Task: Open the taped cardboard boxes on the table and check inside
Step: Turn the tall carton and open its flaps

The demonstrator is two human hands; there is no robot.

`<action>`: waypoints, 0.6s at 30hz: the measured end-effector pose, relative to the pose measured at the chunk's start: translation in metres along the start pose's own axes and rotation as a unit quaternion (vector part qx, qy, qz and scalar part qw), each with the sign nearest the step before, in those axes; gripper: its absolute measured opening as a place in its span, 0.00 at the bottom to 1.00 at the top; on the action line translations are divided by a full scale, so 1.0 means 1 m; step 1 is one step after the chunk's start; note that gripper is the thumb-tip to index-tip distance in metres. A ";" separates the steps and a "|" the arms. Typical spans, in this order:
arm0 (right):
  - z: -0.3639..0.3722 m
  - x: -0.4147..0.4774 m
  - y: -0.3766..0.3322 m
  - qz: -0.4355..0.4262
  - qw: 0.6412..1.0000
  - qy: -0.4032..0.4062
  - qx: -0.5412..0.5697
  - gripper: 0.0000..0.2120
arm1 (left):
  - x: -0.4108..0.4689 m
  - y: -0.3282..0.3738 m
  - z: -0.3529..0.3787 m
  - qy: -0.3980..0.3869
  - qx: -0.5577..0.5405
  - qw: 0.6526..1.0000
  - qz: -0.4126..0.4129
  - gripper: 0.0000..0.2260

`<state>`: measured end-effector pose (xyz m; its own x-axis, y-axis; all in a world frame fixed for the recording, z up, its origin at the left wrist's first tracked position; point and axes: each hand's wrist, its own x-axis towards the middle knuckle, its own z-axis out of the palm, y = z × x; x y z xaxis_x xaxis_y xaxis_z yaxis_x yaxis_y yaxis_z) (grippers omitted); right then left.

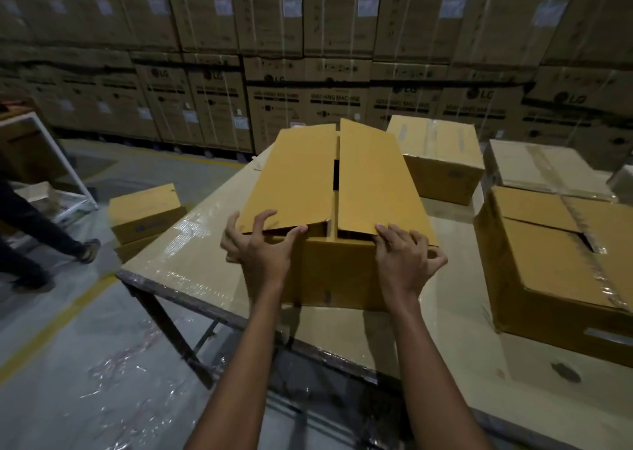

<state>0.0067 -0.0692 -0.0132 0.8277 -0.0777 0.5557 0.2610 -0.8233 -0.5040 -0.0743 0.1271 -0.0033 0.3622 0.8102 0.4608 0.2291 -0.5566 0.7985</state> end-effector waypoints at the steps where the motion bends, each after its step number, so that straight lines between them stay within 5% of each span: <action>1: -0.002 0.004 0.001 0.007 1.000 0.002 0.008 0.11 | 0.003 0.008 -0.002 -0.006 0.030 0.998 0.055 0.23; 6: -0.010 0.014 0.020 0.047 0.998 -0.011 0.028 0.14 | 0.009 0.021 0.008 -0.090 0.035 0.973 0.209 0.16; 18: -0.014 0.008 0.031 0.086 0.992 -0.019 0.090 0.16 | 0.010 -0.002 0.042 -0.131 -0.075 0.982 0.112 0.15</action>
<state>0.0143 -0.1034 -0.0150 0.8850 -0.1852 0.4272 0.1948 -0.6861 -0.7010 -0.0334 0.1284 -0.0161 0.6124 0.5849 0.5318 -0.0105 -0.6667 0.7453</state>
